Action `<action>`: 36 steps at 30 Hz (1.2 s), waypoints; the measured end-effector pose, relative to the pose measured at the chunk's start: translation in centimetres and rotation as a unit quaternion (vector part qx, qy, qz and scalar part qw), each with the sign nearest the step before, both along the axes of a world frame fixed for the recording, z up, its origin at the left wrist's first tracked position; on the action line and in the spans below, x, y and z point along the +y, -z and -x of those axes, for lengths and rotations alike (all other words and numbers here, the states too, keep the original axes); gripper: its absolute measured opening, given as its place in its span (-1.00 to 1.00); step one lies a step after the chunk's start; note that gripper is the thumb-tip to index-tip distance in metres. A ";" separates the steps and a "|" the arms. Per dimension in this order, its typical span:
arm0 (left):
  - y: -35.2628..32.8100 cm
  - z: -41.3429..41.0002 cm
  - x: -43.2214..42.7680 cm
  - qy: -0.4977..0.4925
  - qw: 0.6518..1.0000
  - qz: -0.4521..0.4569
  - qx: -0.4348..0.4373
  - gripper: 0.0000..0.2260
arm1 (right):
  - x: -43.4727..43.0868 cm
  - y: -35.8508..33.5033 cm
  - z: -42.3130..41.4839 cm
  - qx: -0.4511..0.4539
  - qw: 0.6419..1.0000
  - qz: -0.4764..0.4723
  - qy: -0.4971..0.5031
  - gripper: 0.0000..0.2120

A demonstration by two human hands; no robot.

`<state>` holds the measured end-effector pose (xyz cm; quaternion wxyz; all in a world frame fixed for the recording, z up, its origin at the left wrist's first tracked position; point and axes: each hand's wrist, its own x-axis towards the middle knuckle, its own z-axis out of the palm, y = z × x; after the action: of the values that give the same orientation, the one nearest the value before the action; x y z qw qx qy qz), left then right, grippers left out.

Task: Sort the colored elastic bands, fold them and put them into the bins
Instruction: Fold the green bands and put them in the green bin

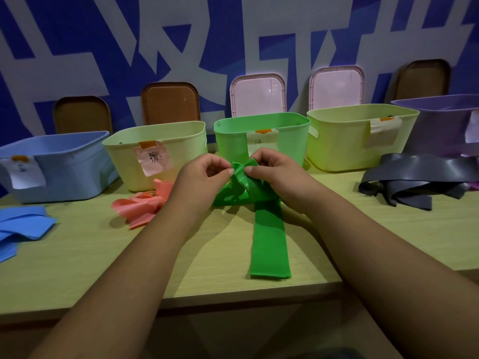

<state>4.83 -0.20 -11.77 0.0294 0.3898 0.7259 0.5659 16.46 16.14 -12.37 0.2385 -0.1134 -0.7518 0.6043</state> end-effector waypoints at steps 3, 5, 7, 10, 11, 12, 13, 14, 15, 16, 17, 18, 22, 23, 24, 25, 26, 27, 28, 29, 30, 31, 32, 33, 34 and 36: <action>0.0 -0.1 0.0 0.009 1.000 0.001 -0.014 -0.93 | -0.1 0.0 -0.1 0.007 1.000 0.003 -0.008 -0.96; 0.2 0.0 0.1 0.000 1.000 0.006 0.015 -0.93 | -0.1 0.0 0.0 0.010 1.000 0.013 -0.019 -0.99; 0.3 0.2 0.2 -0.017 0.998 0.012 0.065 -0.92 | 0.0 0.0 0.0 0.009 0.999 0.023 -0.036 -0.99; 0.1 0.4 0.1 -0.036 0.996 -0.001 0.083 -0.90 | 0.0 0.0 -0.1 0.002 0.997 0.039 -0.068 -0.98; 0.0 0.5 0.1 -0.038 0.996 -0.010 0.078 -0.89 | 0.0 0.0 -0.2 -0.002 0.996 0.045 -0.080 -0.97; 0.0 0.7 0.0 -0.037 0.997 -0.021 0.071 -0.88 | 0.0 -0.1 -0.3 -0.004 0.995 0.050 -0.090 -0.96; -0.1 0.8 -0.1 -0.031 0.997 -0.032 0.064 -0.86 | 0.0 -0.2 -0.3 -0.004 0.994 0.053 -0.097 -0.95; -0.1 0.9 -0.2 -0.023 0.997 -0.040 0.056 -0.84 | 0.0 -0.2 -0.4 -0.002 0.994 0.054 -0.100 -0.95; -0.1 0.9 -0.3 -0.013 0.998 -0.046 0.046 -0.83 | 0.1 -0.2 -0.4 0.002 0.994 0.051 -0.098 -0.95; -0.1 1.0 -0.3 -0.001 0.998 -0.049 0.035 -0.82 | 0.1 -0.2 -0.4 0.007 0.995 0.046 -0.092 -0.94; -0.1 0.9 -0.3 0.012 0.998 -0.053 0.023 -0.82 | 0.2 -0.1 -0.4 0.013 0.996 0.041 -0.083 -0.94; -0.1 0.9 -0.3 0.023 0.998 -0.058 0.014 -0.82 | 0.2 -0.1 -0.4 0.019 0.996 0.035 -0.076 -0.93; -0.1 0.8 -0.2 0.033 0.998 -0.057 0.007 -0.79 | -0.2 -0.1 -0.4 0.025 0.998 -0.002 -0.054 -0.88; -0.1 0.7 -0.2 0.030 0.998 -0.056 0.002 -0.80 | -0.3 -0.2 -0.4 0.027 0.998 -0.007 -0.050 -0.88; -0.1 0.7 -0.1 0.029 0.998 -0.054 -0.006 -0.81 | -0.4 -0.3 -0.5 0.032 0.998 -0.006 -0.051 -0.89; -0.1 0.7 -0.1 0.026 0.998 -0.051 -0.013 -0.82 | -0.6 -0.4 -0.5 0.039 0.998 -0.005 -0.056 -0.90; -0.1 0.7 0.0 0.021 0.999 -0.046 -0.016 -0.83 | -0.6 -0.4 -0.5 0.045 0.997 -0.004 -0.061 -0.91; -0.1 0.6 0.0 0.017 0.999 -0.041 -0.015 -0.84 | -0.7 -0.5 -0.5 0.048 0.997 -0.006 -0.063 -0.92; -0.1 0.5 0.1 0.012 0.999 -0.037 -0.013 -0.84 | -0.7 -0.5 -0.5 0.048 0.997 -0.009 -0.064 -0.92; -0.1 0.5 0.1 0.009 0.999 -0.034 -0.011 -0.85 | -0.8 -0.5 -0.5 0.047 0.997 -0.012 -0.062 -0.92; -0.1 0.5 0.2 0.006 0.999 -0.031 -0.011 -0.85 | -0.8 -0.5 -0.5 0.047 0.997 -0.014 -0.058 -0.91; -0.1 0.5 0.2 0.003 1.000 -0.028 -0.009 -0.85 | -0.8 -0.5 -0.5 0.045 0.998 -0.016 -0.051 -0.89; 0.0 0.5 0.2 0.003 1.000 -0.024 -0.005 -0.85 | -0.8 -0.5 -0.5 0.045 0.998 -0.022 -0.044 -0.88; 0.0 0.5 0.2 0.003 1.000 -0.021 0.002 -0.85 | -0.9 -0.4 -0.6 0.043 0.998 -0.030 -0.036 -0.87; 0.0 0.5 0.2 0.003 1.000 -0.018 0.010 -0.85 | -0.9 -0.4 -0.6 0.042 0.998 -0.038 -0.030 -0.88; 0.0 0.3 0.1 0.010 1.000 -0.010 0.019 -0.84 | -0.9 -0.4 -0.6 0.039 0.998 -0.046 -0.027 -0.92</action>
<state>4.49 -0.07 -11.80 0.0169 0.4079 0.7167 0.5654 17.05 15.26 -11.94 0.2560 -0.0584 -0.7718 0.5791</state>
